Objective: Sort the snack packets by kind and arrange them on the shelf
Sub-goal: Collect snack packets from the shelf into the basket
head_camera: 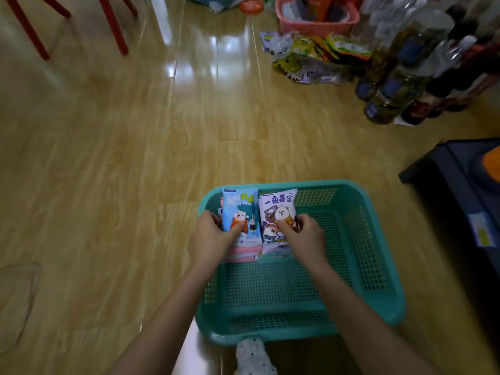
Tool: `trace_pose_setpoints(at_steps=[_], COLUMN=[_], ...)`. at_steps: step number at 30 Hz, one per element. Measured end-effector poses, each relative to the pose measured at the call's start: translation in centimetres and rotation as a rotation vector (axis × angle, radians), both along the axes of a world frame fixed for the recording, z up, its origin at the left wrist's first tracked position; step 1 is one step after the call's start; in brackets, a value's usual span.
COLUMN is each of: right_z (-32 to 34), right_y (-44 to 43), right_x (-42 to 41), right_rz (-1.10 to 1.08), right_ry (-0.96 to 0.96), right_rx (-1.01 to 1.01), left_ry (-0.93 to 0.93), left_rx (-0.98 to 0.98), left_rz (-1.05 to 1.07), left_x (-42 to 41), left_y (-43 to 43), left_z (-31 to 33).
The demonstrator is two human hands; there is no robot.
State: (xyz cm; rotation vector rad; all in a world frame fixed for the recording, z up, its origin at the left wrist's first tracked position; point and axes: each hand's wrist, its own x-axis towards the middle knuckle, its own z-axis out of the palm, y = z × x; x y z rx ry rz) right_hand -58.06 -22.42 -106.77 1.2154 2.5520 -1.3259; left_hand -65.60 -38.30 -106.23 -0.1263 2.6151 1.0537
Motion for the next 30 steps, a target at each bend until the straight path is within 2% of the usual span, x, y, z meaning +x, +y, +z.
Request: trace_pose_setpoints(at_steps=[6, 10, 14, 19, 24, 27, 30], right_z=[1.8, 10.1, 25.6, 50.4, 73.2, 82.3, 87.6], right_y=[0.3, 3.0, 6.6, 11.3, 14.2, 13.7, 11.2], right_x=[0.3, 0.6, 2.7, 7.7, 15.1, 20.1, 24.8], right_rz=[0.120, 0.234, 0.214, 0.158, -0.004, -0.072, -0.159], right_ry=[-0.126, -0.113, -0.056, -0.012, 0.007, 0.005, -0.006], right_rx=[0.191, 0.195, 0.253, 0.377, 0.522, 0.565, 0.591], left_ry=[0.133, 0.142, 0.221, 0.352, 0.467, 0.576, 0.642], left_rx=[-0.155, -0.269, -0.271, -0.282, -0.288, -0.258, -0.241], left_rz=[-0.190, -0.390, -0.488, -0.562, -0.665, -0.727, -0.779], left_x=[-0.3, -2.2, -2.9, -2.9, -1.8, -0.1, 2.0], left_y=[-0.6, -1.4, -1.2, 0.5, 2.0, 2.9, 3.7], left_z=[2.0, 10.4, 25.3, 49.0, 71.1, 79.9, 85.4])
